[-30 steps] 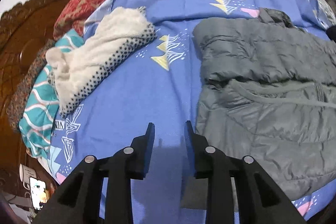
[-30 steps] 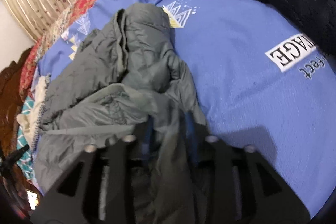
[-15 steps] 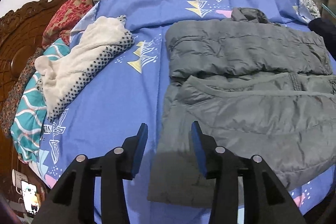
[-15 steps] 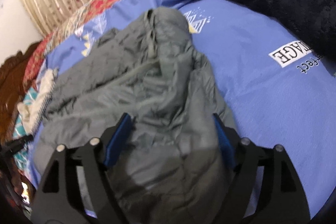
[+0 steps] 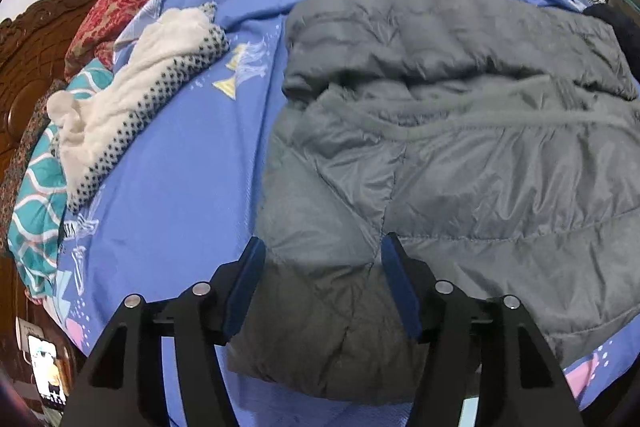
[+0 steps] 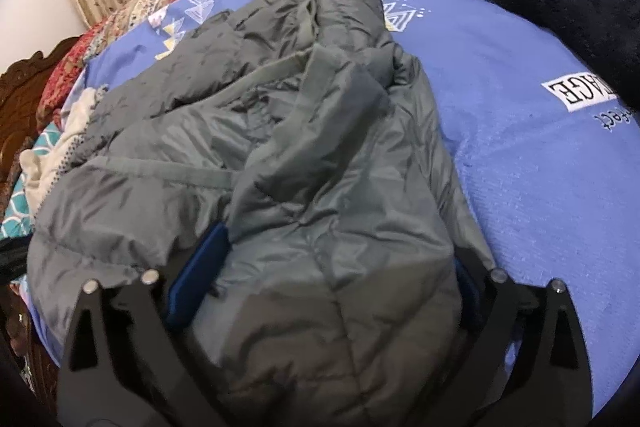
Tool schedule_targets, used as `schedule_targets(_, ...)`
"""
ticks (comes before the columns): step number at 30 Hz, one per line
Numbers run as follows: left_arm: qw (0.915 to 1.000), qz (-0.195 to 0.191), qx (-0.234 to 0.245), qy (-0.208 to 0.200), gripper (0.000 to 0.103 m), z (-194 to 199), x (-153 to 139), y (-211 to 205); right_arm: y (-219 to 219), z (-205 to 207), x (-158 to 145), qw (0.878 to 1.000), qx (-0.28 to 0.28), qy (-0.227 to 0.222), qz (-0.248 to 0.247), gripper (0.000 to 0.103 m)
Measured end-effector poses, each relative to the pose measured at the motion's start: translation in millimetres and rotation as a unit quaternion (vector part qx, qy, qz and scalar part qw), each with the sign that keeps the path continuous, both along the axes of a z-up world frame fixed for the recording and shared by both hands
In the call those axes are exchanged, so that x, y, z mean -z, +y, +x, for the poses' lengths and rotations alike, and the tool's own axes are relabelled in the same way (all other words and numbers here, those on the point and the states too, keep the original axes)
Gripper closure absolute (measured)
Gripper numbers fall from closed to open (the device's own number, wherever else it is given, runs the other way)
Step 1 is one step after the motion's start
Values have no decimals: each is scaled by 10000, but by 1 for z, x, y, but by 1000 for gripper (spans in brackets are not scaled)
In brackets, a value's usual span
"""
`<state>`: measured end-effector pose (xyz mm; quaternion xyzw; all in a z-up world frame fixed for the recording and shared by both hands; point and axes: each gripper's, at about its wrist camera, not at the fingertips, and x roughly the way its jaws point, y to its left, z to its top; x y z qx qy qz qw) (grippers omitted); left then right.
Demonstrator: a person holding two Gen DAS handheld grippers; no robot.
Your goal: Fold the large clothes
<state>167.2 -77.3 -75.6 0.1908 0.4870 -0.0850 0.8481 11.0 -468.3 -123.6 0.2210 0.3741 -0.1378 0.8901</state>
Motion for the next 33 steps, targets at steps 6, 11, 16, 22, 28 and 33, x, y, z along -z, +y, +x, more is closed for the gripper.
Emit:
schedule_targets(6, 9999, 119, -71, 100, 15, -4, 13, 0, 1, 0, 1, 10000, -24, -4, -39, 6)
schedule_targets(11, 9995, 205, -149, 172, 6, -6, 24, 4, 1, 0, 1, 10000, -25, 6, -51, 6)
schedule_targets(16, 9991, 112, -339, 245, -5, -5, 32, 12, 1, 2, 1, 10000, -27, 15, -82, 6)
schedule_targets(22, 9972, -339, -563, 343, -10, -5, 38, 30, 1, 2, 1, 10000, -31, 15, -80, 6)
schedule_targets(28, 9957, -647, -577, 333, -11, -8, 42, 38, 1, 2, 1, 10000, -32, 17, -84, 6)
schedule_targets(33, 9950, -797, -562, 236, -11, -9, 44, 41, 1, 2, 1, 10000, -33, 21, -91, 6)
